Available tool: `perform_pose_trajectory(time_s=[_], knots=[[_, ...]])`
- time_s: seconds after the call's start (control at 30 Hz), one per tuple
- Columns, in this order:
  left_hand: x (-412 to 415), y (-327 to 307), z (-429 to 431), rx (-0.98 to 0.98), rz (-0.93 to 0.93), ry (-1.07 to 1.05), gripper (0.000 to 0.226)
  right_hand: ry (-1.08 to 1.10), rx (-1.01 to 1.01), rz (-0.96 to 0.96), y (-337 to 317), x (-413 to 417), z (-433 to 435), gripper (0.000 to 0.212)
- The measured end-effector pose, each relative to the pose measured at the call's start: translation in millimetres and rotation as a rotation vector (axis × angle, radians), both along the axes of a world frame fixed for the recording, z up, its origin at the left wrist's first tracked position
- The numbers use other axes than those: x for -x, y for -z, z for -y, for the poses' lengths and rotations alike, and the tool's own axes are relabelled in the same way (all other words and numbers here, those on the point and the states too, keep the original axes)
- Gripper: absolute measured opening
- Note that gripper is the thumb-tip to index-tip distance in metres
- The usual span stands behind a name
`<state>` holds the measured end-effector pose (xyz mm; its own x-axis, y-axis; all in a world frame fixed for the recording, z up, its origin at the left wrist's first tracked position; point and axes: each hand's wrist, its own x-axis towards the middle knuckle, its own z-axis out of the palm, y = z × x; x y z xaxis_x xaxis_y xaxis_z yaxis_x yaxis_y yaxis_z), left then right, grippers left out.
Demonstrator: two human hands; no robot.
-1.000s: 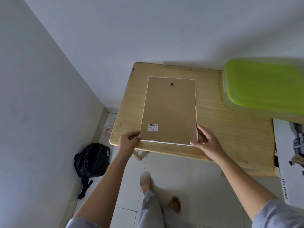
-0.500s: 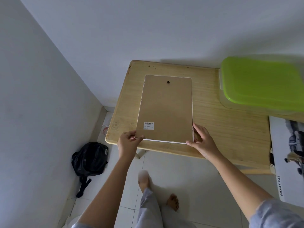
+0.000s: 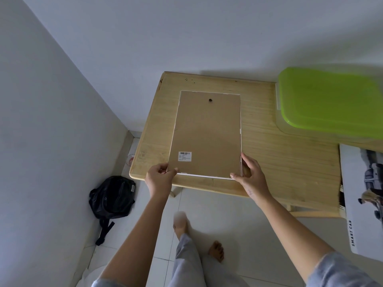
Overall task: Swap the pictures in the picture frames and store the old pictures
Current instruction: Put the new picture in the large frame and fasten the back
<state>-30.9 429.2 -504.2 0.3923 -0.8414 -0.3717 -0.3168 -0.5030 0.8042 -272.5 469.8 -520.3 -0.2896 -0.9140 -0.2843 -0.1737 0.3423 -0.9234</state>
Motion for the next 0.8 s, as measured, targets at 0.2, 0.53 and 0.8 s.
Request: perform_pose_trajectory(time_s=[0.2, 0.53, 0.8], knots=[[2, -3, 0, 0.005, 0.005, -0.001, 0.040, -0.005, 0.007, -0.033, 0, -2, 2, 0.073], [-17, -3, 3, -0.025, 0.096, 0.270, 0.024, -0.001, 0.095, -0.393, -2, -2, 6, 0.050], [-14, -4, 76, 0.051, 0.153, 0.352, 0.031, -0.145, 0.142, -0.652, -11, -11, 66, 0.050]])
